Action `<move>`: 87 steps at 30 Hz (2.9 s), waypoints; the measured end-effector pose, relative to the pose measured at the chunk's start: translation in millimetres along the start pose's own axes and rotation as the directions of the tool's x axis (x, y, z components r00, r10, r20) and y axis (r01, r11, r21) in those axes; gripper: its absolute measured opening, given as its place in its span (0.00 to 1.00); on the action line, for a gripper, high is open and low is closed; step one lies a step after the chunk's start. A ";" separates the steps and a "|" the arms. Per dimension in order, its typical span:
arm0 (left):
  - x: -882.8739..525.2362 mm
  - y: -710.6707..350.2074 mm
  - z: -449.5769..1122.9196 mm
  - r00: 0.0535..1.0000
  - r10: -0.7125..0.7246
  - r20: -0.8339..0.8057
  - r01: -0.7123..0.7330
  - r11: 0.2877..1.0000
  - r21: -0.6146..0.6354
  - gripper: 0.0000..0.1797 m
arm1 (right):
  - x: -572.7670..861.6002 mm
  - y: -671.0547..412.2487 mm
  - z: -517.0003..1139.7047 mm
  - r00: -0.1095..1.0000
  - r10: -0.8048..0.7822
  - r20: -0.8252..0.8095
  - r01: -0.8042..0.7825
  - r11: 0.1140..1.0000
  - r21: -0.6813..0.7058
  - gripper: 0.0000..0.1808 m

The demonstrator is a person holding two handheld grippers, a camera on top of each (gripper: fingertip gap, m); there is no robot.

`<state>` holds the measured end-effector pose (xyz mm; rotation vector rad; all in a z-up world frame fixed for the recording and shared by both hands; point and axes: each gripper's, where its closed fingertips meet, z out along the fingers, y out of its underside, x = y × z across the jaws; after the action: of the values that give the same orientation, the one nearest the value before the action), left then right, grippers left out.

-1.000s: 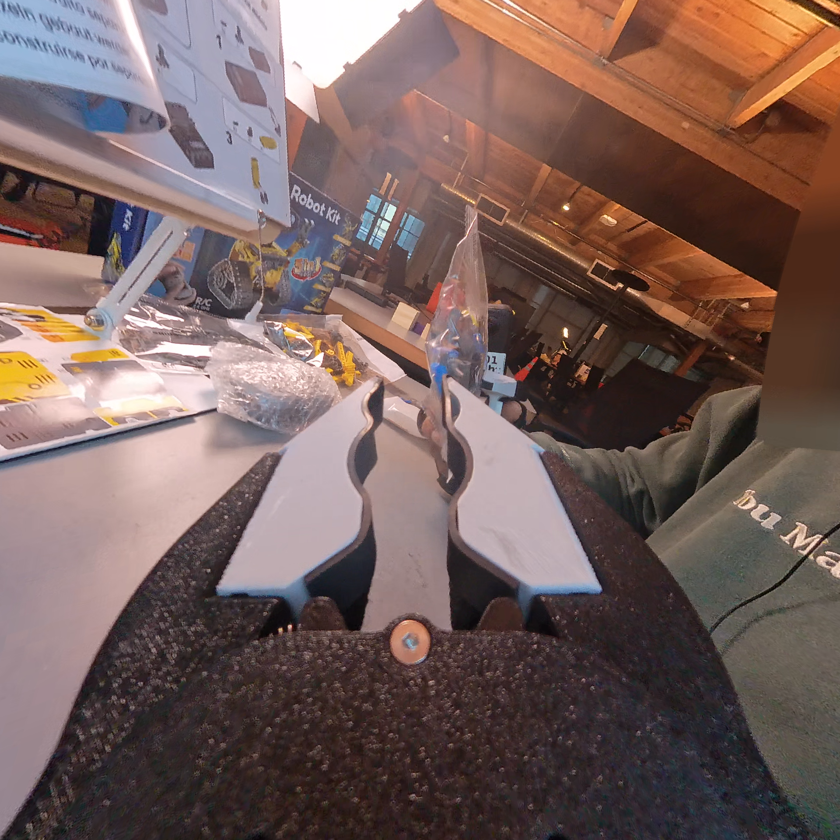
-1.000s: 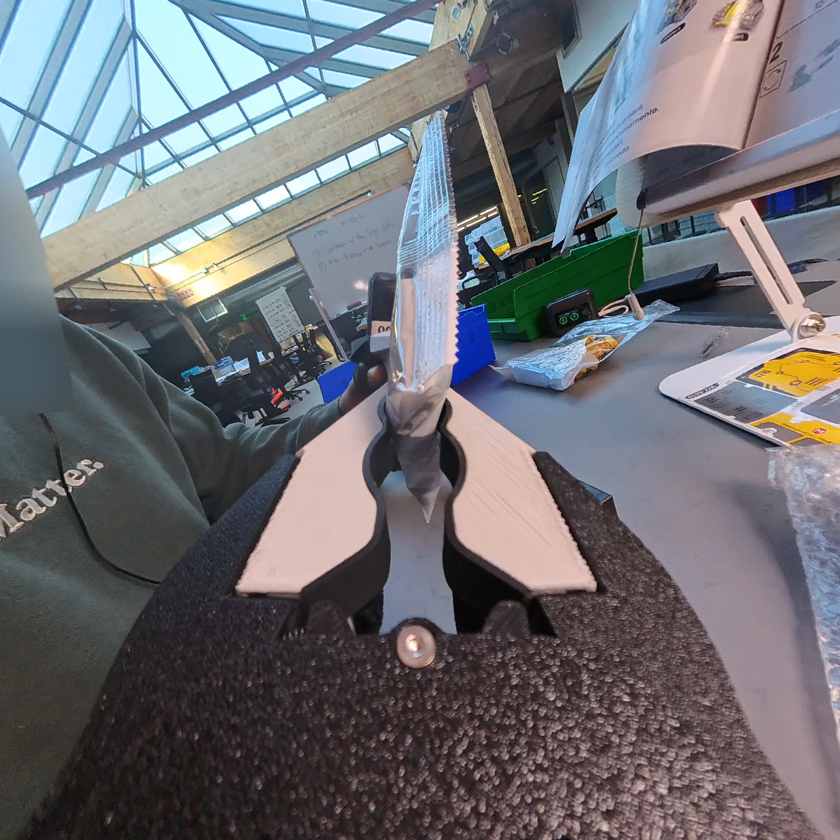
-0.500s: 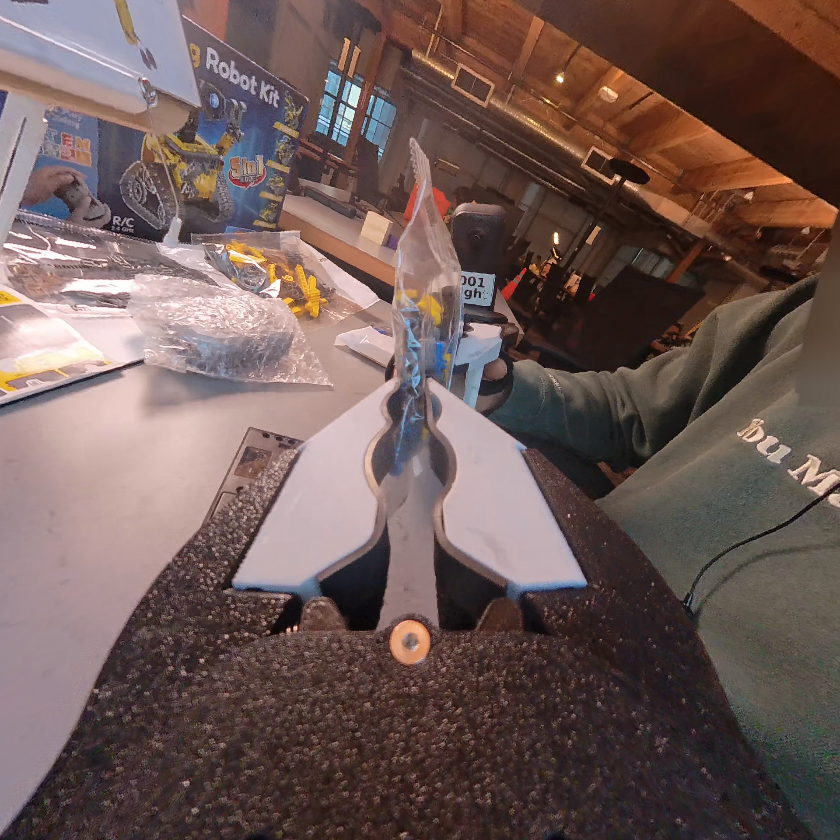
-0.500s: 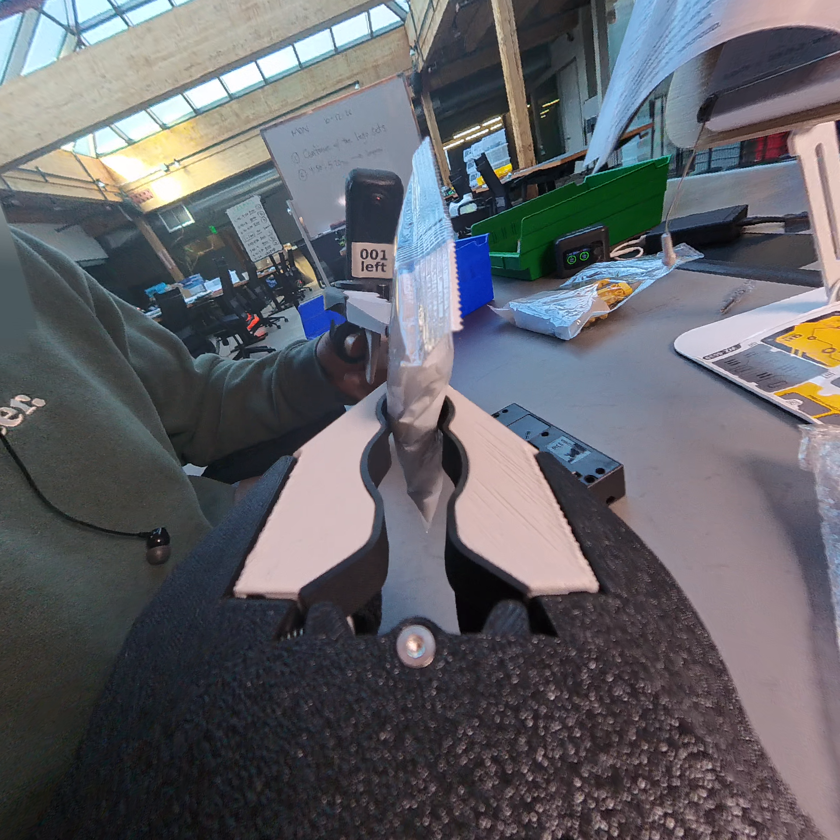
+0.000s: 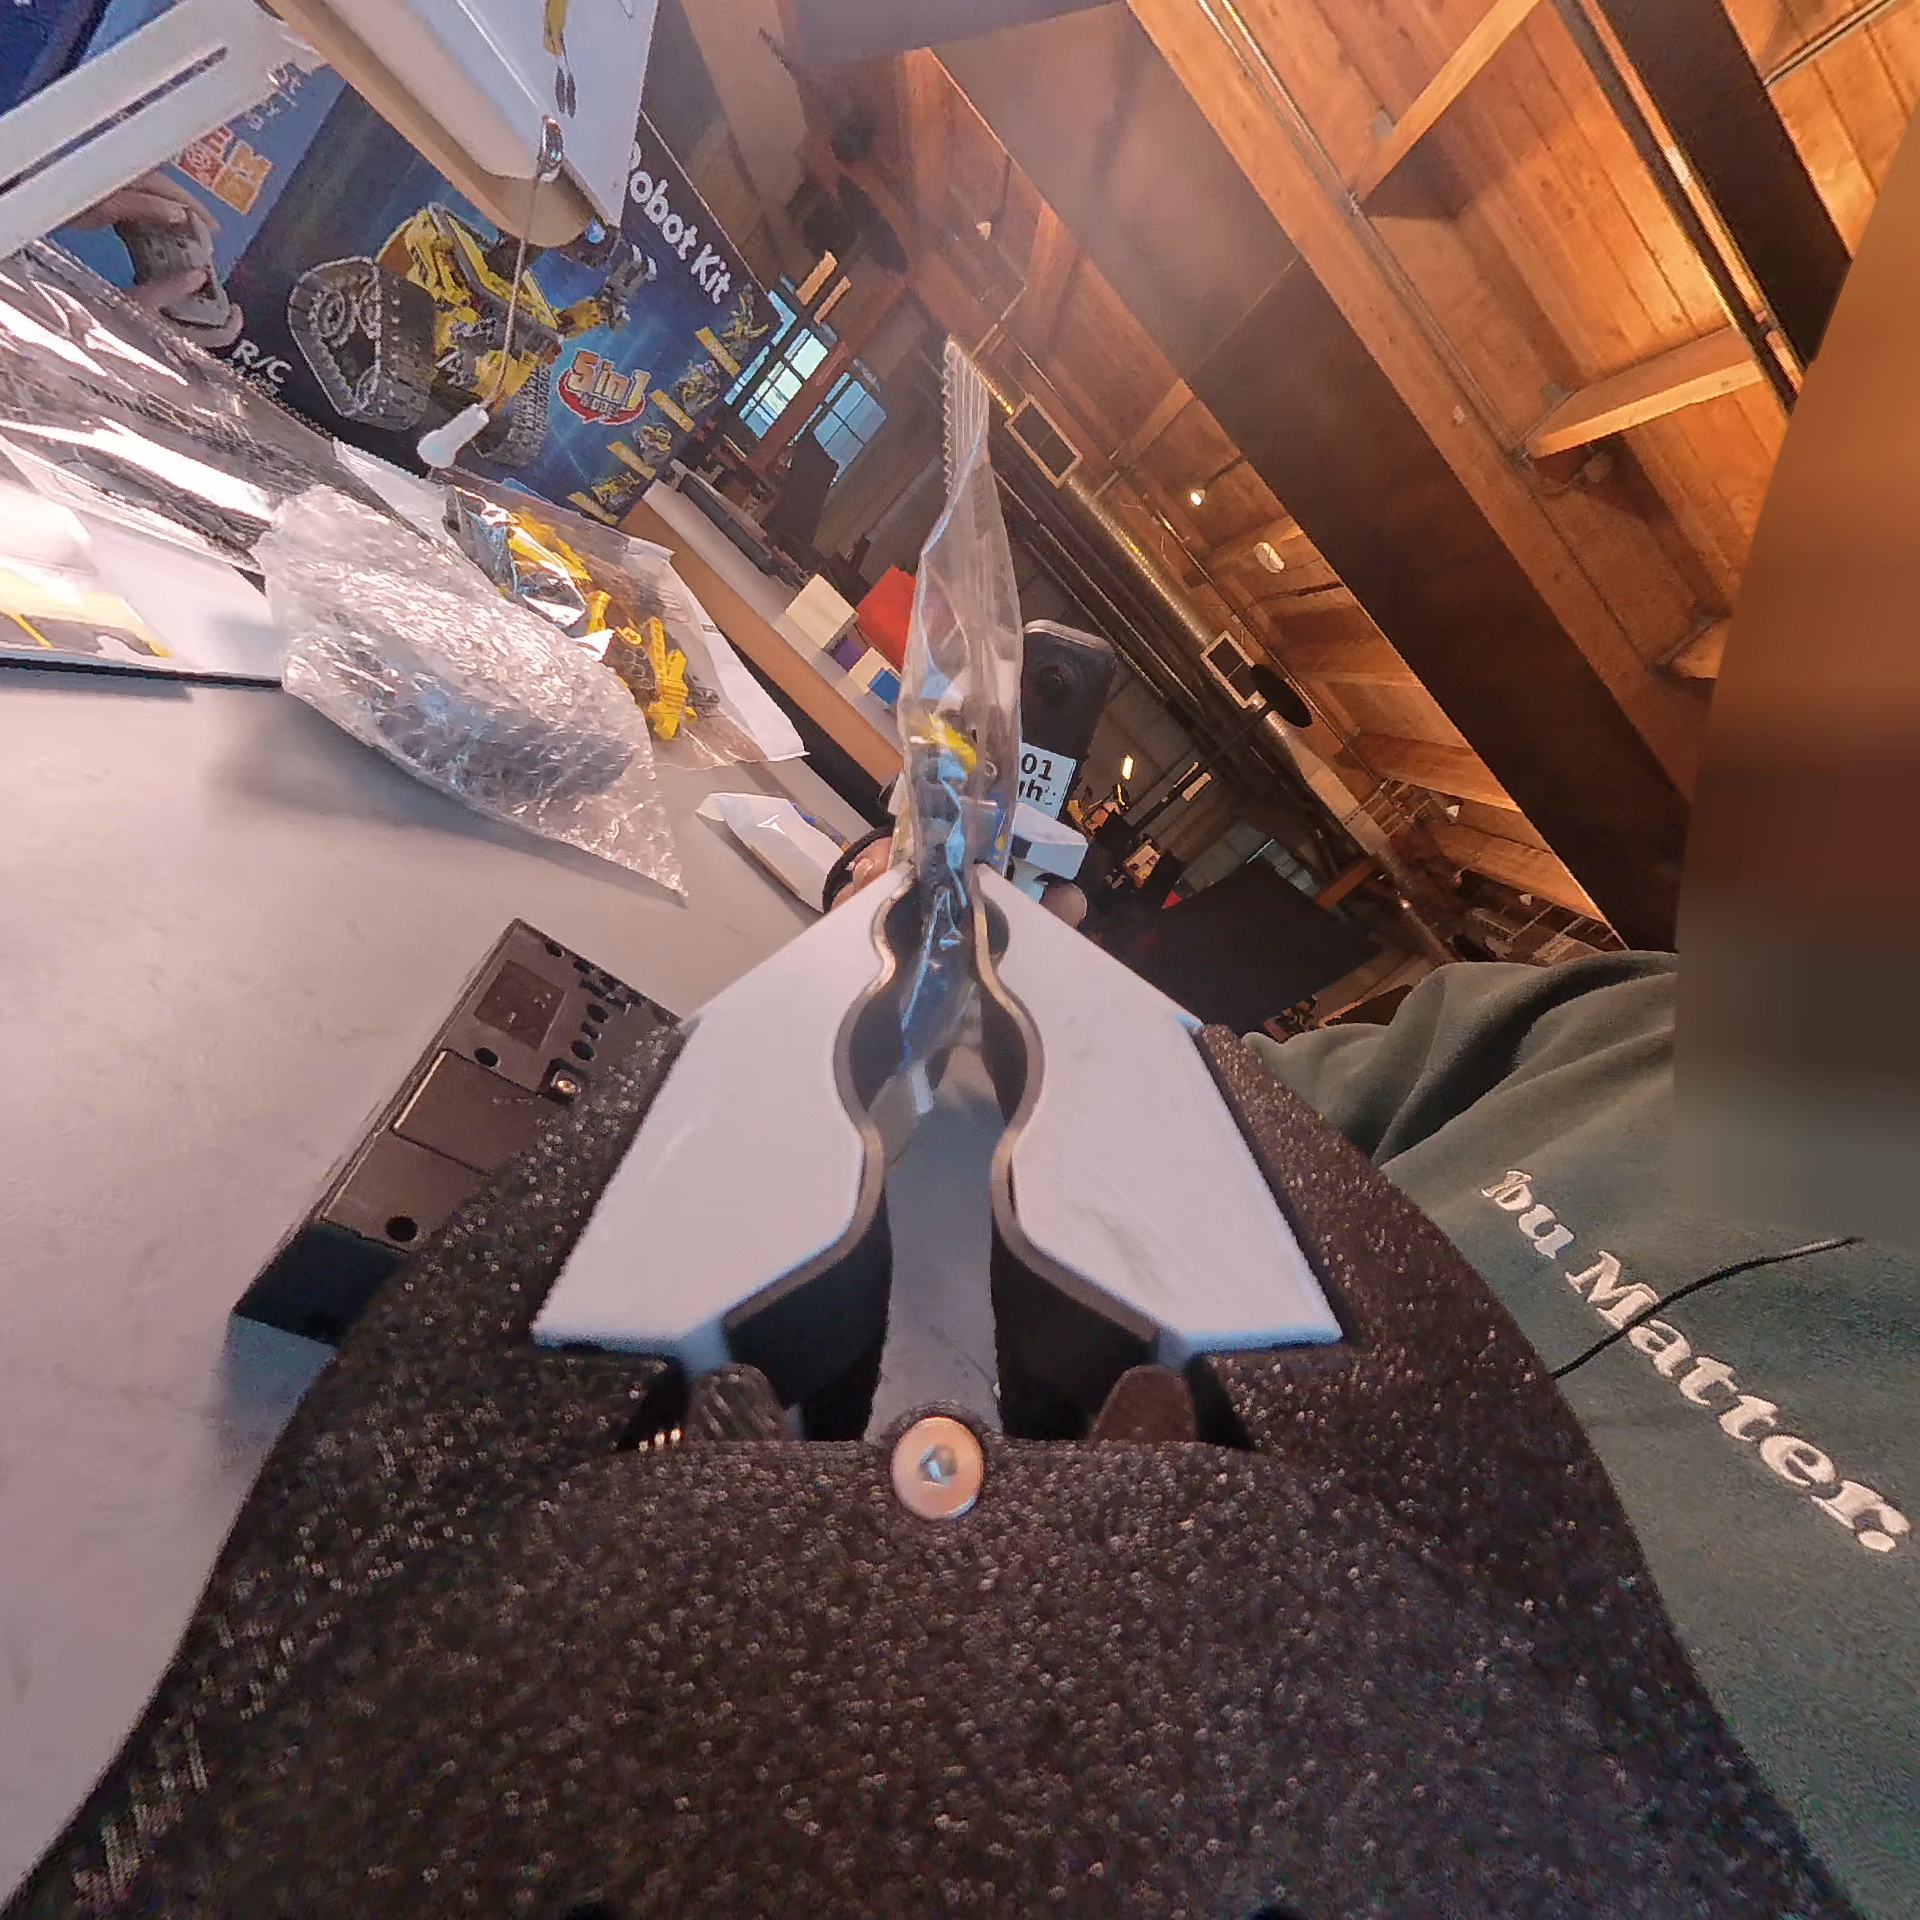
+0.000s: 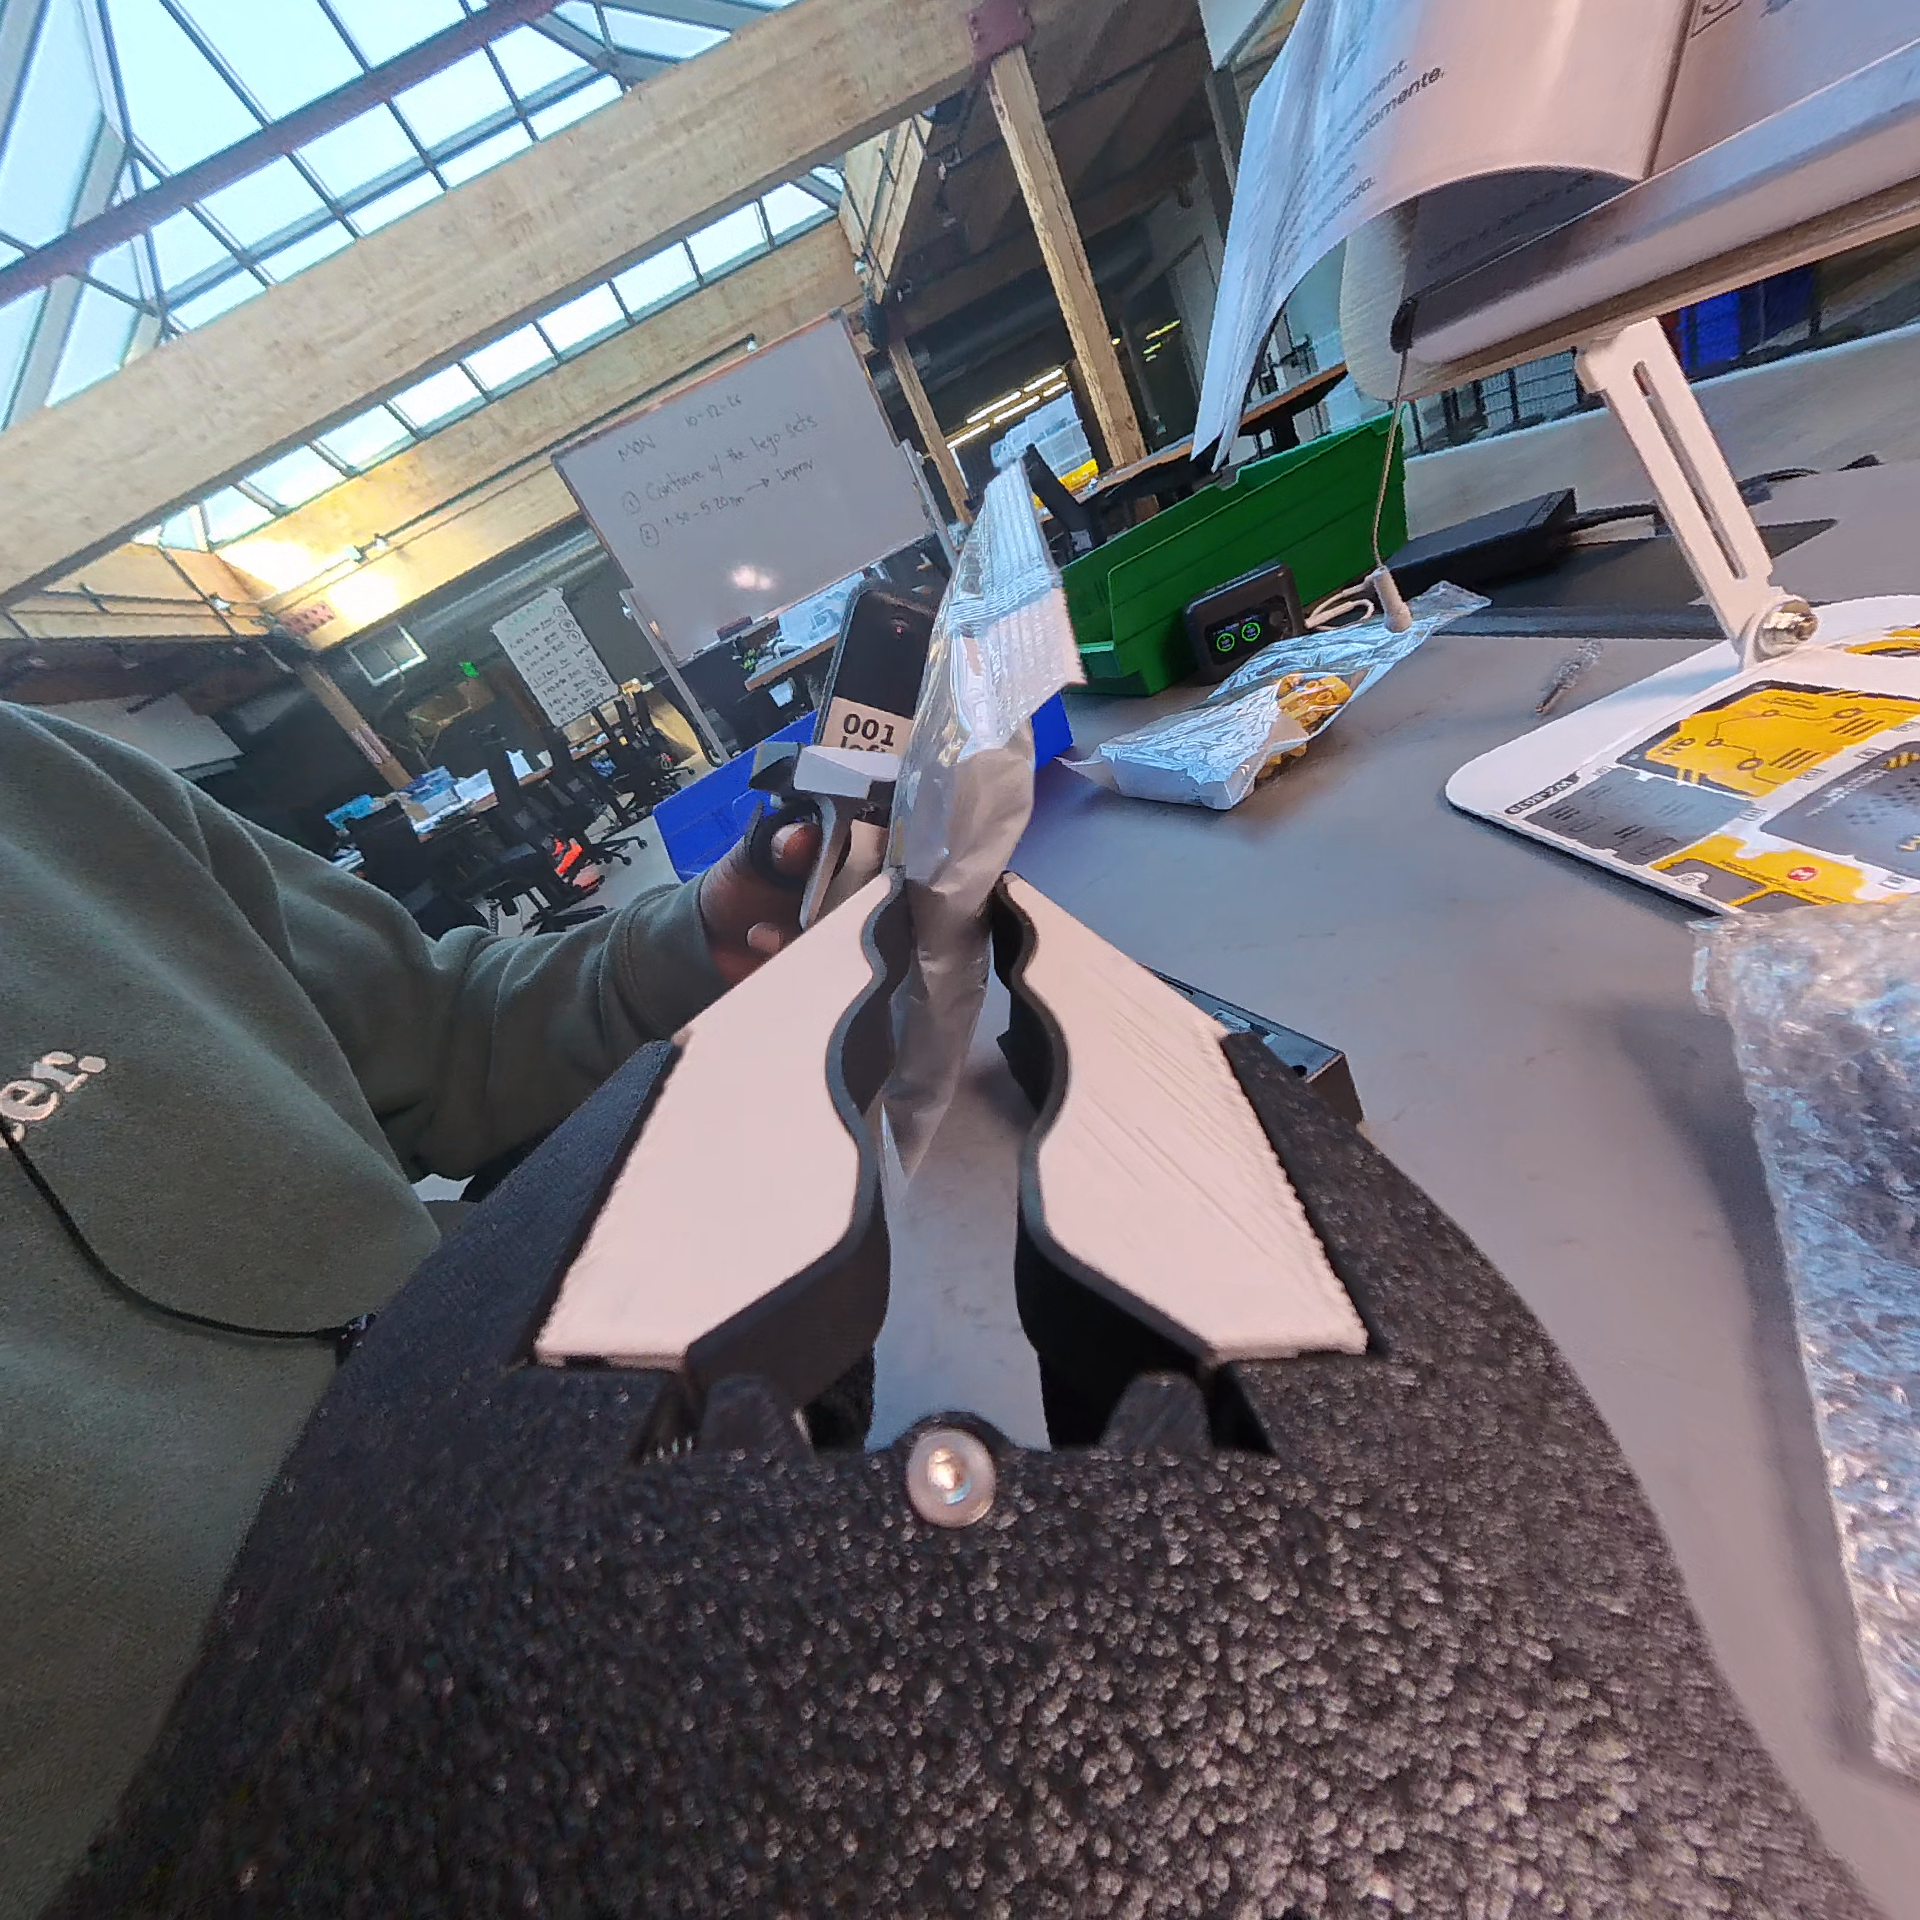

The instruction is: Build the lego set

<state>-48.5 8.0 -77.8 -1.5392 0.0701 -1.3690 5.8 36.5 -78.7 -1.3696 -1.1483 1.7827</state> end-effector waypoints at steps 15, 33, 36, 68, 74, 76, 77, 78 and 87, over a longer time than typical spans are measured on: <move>-7.3 7.5 1.7 0.929 0.359 0.091 -0.323 0.905 -0.277 0.40 | -13.9 20.9 -10.9 0.999 0.022 0.025 -0.006 0.859 -0.512 0.03; -0.6 43.1 22.9 0.996 0.092 0.001 -0.085 0.930 -0.357 0.00 | 7.8 11.4 -8.4 0.997 -0.061 -0.043 0.026 0.825 -0.565 0.12; 0.3 31.7 18.3 1.000 0.019 -0.010 -0.021 0.957 -0.290 0.00 | 23.3 4.0 -23.1 0.990 -0.046 -0.130 -0.023 0.876 -0.481 0.25; 36.3 -13.5 1.0 0.985 0.091 -0.145 -0.099 0.994 -0.048 0.00 | -31.6 -19.0 -9.4 0.995 -0.055 0.083 0.074 0.966 -0.248 0.06; 43.1 -12.7 2.5 0.979 0.108 -0.175 -0.117 0.992 -0.045 0.04 | -31.0 -38.6 -13.0 0.996 -0.056 0.075 0.067 0.985 -0.158 0.00; 46.4 -12.4 2.7 0.975 0.125 -0.183 -0.136 0.990 -0.048 0.08 | -29.6 -40.0 -13.9 0.996 -0.059 0.067 0.070 0.985 -0.159 0.00; 47.9 -14.3 2.0 0.973 0.134 -0.186 -0.144 0.989 -0.041 0.10 | -30.1 -40.7 -13.9 0.995 -0.066 0.068 0.076 0.985 -0.155 0.00; 48.8 -17.5 0.8 0.972 0.143 -0.184 -0.150 0.988 -0.029 0.10 | -31.9 -40.7 -13.7 0.995 -0.061 0.077 0.073 0.985 -0.157 0.00; 39.5 -24.4 -0.1 0.986 0.104 -0.130 -0.105 0.994 -0.005 0.00 | -23.7 -33.3 -8.7 0.997 0.055 0.049 -0.046 0.983 -0.180 0.00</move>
<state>-48.1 -5.2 -33.3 -1.4349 0.2364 -1.3852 19.5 33.2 -39.4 -1.4732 -1.3412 1.7974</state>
